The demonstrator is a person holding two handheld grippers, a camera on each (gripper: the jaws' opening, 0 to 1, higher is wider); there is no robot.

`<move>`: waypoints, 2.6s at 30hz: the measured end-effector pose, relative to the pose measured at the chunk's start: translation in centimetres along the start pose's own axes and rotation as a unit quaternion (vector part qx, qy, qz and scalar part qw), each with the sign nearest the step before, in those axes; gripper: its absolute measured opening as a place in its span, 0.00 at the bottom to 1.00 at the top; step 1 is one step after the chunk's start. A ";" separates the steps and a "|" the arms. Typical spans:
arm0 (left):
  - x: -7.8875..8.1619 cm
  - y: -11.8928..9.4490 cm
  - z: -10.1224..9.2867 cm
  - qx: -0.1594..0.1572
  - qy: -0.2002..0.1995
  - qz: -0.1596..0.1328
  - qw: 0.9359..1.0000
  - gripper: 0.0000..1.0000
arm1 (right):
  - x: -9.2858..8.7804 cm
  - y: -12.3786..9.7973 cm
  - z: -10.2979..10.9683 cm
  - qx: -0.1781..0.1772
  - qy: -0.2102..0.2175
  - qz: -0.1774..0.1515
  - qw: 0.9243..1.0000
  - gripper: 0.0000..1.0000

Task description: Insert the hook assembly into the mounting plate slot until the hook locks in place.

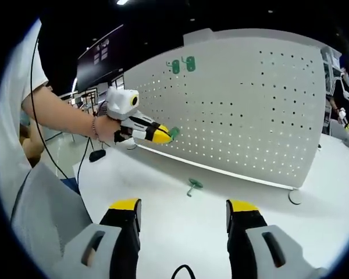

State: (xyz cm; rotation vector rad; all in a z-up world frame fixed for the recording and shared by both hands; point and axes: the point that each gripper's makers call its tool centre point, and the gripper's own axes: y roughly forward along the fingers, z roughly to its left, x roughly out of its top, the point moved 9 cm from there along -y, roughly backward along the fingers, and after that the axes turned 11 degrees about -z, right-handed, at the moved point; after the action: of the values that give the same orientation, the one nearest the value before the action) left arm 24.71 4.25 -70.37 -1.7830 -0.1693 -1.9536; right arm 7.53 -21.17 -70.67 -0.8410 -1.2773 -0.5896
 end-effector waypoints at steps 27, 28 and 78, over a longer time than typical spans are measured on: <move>1.3 -3.0 -2.3 0.044 -0.036 -0.053 0.997 0.02 | 0.2 0.0 0.6 0.005 0.013 -0.020 1.000 0.57; 1.4 -3.1 -2.4 0.045 -0.037 -0.054 0.997 0.02 | 0.3 0.0 0.6 0.006 0.014 -0.022 1.000 0.57; 9.0 -9.9 -6.2 0.108 -0.058 -0.210 0.970 0.02 | 2.0 0.2 1.5 0.021 0.022 -0.066 0.997 0.57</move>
State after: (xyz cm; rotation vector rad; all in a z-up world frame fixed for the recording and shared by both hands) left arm 14.62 8.00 -60.32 -1.8224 -0.8259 -2.0084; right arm 7.19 -19.71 -68.70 -0.7090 -1.3071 -0.6819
